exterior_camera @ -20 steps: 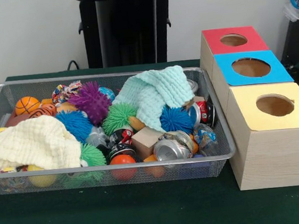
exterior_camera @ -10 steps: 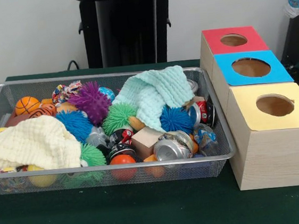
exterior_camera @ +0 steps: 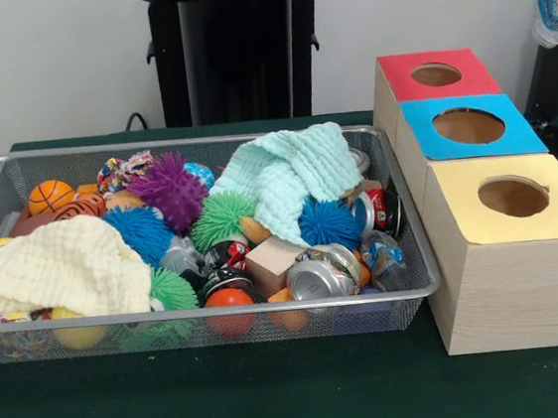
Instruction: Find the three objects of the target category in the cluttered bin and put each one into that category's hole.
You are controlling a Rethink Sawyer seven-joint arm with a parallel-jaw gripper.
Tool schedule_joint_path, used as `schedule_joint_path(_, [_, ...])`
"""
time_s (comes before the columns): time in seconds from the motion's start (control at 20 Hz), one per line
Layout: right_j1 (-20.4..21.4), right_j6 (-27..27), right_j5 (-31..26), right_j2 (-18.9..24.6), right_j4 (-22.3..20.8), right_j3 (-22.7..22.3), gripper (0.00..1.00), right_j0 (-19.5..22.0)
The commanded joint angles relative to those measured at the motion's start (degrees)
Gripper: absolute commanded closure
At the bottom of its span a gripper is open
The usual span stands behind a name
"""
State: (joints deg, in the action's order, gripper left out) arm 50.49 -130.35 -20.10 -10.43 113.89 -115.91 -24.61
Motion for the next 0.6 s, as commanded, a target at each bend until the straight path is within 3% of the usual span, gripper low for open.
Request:
schedule_joint_path(0.05, [-5.07,20.81,-8.11,-4.5,6.84,-4.8,1.0,0.49])
schedule_joint_path(0.45, [-5.63,22.88,-12.44,-6.13,5.18,-5.9,1.0,1.43])
schedule_joint_path(0.6, [-4.91,19.72,-12.22,-6.35,2.63,-5.14,1.0,1.07])
